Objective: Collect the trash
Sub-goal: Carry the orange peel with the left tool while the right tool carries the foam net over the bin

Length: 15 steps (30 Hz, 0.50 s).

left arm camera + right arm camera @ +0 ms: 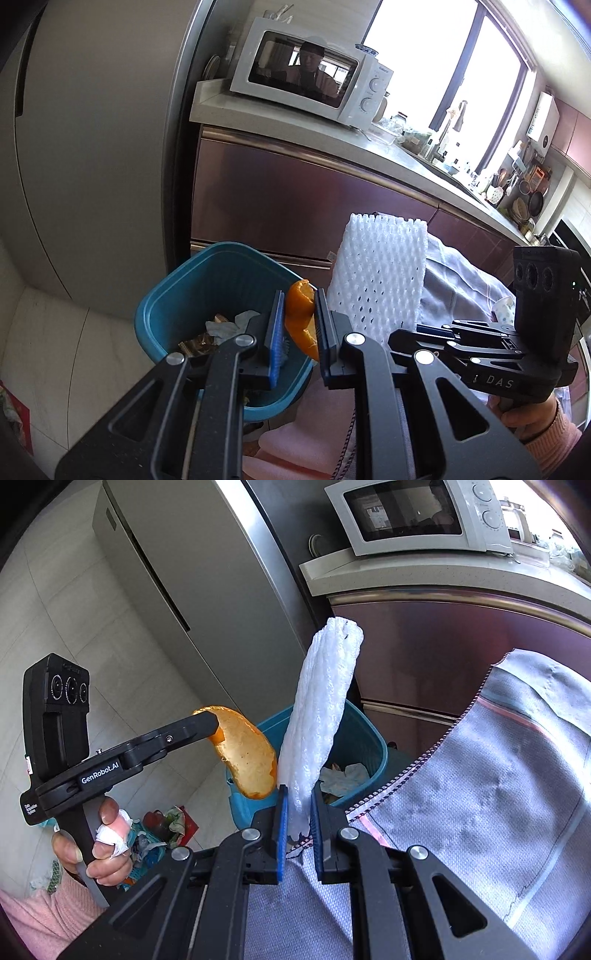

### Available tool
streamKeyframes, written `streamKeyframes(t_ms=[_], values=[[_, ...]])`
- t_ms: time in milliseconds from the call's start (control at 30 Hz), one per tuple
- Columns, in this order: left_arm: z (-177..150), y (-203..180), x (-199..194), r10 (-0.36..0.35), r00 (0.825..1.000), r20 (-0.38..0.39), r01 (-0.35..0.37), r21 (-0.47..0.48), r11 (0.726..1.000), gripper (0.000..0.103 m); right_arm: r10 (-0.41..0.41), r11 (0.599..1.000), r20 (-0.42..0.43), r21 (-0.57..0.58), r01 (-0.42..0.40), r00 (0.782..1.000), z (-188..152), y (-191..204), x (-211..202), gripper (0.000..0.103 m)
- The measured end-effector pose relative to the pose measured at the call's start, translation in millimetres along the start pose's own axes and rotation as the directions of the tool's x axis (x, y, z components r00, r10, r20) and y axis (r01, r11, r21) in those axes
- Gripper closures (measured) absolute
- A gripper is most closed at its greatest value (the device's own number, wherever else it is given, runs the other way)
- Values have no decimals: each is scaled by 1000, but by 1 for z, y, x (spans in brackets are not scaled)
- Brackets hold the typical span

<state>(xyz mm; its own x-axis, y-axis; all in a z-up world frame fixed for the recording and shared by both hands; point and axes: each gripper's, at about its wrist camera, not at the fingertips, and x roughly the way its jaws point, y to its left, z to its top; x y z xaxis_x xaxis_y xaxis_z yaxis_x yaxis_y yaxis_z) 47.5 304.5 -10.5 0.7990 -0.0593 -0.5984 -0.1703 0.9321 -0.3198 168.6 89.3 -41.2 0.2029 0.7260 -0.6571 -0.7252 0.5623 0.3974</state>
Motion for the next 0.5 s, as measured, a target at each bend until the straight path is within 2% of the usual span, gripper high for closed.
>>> streamKeyframes(t_ms=[500], values=[[0,12,13,48,999,-13,-49,-23,999,87,-6,1000,-77,-10,5,997,13,7,41,93]])
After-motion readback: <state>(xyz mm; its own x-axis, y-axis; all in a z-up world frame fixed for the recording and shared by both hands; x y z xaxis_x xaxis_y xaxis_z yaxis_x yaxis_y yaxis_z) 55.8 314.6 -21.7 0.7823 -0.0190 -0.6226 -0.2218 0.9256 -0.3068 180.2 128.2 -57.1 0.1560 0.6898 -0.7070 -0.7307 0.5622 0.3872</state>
